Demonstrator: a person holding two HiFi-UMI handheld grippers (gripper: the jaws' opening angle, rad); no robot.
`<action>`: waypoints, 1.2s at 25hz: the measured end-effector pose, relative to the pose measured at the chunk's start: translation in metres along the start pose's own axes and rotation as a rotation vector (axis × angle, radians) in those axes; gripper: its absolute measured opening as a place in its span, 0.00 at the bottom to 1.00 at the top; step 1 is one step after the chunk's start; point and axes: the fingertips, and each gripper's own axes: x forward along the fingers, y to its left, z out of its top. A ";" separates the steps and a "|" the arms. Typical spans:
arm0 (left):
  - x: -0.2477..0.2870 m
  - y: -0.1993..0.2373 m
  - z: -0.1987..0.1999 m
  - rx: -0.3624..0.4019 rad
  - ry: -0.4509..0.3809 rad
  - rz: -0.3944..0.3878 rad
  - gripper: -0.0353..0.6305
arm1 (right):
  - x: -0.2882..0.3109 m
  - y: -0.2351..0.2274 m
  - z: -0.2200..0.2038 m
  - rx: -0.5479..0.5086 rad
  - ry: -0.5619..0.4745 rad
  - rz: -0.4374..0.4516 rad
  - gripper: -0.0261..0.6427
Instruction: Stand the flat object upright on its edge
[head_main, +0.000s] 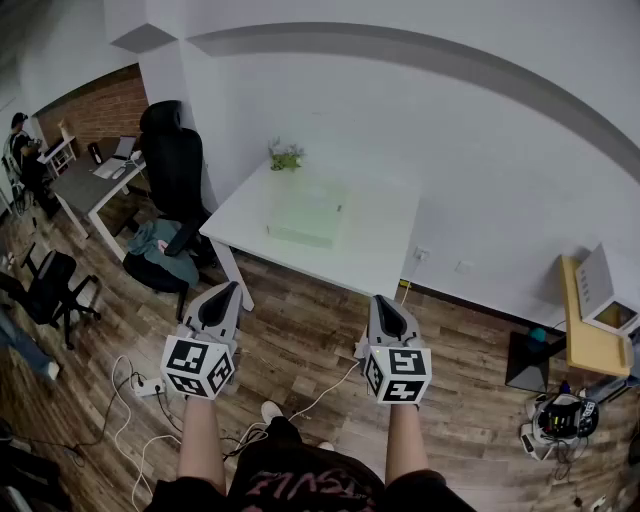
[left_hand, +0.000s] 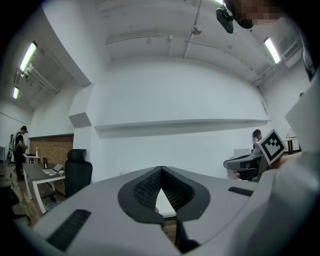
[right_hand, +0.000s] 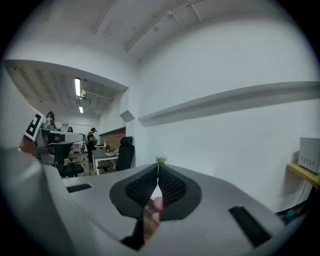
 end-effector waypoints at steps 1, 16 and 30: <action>-0.001 0.001 0.001 0.006 0.001 0.001 0.07 | 0.000 0.001 -0.001 0.001 0.002 -0.001 0.08; -0.004 -0.003 -0.020 0.023 0.055 0.004 0.07 | 0.001 0.006 -0.009 0.000 -0.003 0.002 0.08; 0.022 0.007 -0.035 0.038 0.089 0.028 0.07 | 0.033 -0.004 -0.017 -0.048 0.008 0.054 0.08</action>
